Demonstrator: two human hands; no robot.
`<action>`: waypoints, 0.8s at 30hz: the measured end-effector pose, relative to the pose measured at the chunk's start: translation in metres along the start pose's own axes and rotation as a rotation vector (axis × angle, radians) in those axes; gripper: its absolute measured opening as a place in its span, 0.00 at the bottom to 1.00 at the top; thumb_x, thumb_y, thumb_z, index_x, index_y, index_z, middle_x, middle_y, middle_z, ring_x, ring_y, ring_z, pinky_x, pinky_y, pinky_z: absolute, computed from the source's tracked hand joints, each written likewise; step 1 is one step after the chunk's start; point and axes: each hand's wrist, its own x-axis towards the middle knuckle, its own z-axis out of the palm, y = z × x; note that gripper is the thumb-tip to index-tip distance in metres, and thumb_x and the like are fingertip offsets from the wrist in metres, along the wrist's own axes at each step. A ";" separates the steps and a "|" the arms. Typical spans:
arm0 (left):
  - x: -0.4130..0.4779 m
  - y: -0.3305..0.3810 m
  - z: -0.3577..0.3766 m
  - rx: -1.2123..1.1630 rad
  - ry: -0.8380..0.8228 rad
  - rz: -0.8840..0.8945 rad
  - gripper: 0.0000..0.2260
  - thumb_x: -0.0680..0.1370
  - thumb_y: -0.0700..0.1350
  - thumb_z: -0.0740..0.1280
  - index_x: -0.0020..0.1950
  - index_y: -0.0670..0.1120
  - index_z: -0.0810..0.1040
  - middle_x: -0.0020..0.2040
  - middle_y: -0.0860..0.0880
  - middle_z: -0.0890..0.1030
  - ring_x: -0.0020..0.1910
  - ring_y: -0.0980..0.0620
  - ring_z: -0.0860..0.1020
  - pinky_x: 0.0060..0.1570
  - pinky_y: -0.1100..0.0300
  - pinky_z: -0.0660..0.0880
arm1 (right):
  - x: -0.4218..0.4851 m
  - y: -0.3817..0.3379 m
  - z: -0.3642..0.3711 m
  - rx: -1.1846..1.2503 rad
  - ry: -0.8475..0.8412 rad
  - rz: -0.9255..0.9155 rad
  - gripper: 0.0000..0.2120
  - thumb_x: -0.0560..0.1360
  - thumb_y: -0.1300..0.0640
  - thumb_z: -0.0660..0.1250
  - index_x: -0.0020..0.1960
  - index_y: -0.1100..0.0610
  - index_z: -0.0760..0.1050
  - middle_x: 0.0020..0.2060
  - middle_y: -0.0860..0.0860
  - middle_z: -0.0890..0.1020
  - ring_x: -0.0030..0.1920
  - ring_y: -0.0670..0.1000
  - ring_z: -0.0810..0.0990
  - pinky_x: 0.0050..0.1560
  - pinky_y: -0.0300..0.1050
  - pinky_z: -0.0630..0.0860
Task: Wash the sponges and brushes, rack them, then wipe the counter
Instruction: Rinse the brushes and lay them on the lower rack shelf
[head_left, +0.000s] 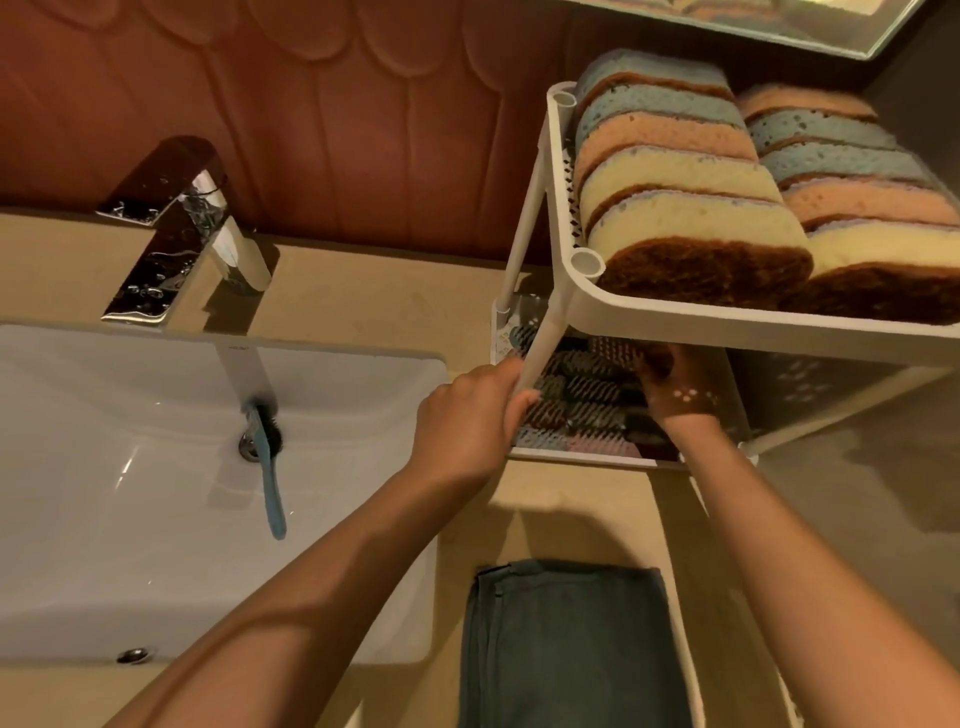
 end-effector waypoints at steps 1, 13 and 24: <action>0.000 -0.001 0.000 -0.008 0.001 -0.005 0.13 0.80 0.54 0.57 0.62 0.52 0.72 0.50 0.50 0.81 0.45 0.51 0.78 0.44 0.52 0.77 | 0.009 -0.001 0.003 -0.009 0.009 0.000 0.18 0.76 0.54 0.65 0.63 0.61 0.71 0.61 0.60 0.76 0.64 0.61 0.72 0.65 0.54 0.67; 0.002 -0.002 0.003 0.027 0.007 -0.024 0.11 0.80 0.53 0.57 0.59 0.53 0.72 0.50 0.51 0.81 0.45 0.50 0.78 0.40 0.58 0.69 | 0.050 0.003 0.031 0.092 -0.021 0.030 0.23 0.76 0.53 0.65 0.68 0.60 0.66 0.68 0.59 0.70 0.69 0.60 0.65 0.70 0.49 0.57; 0.003 -0.003 0.006 0.024 0.034 0.003 0.12 0.80 0.54 0.58 0.61 0.52 0.72 0.51 0.51 0.81 0.45 0.51 0.78 0.40 0.59 0.70 | 0.045 0.013 0.036 0.092 -0.059 -0.052 0.22 0.75 0.54 0.67 0.66 0.61 0.70 0.64 0.61 0.75 0.67 0.61 0.70 0.70 0.56 0.64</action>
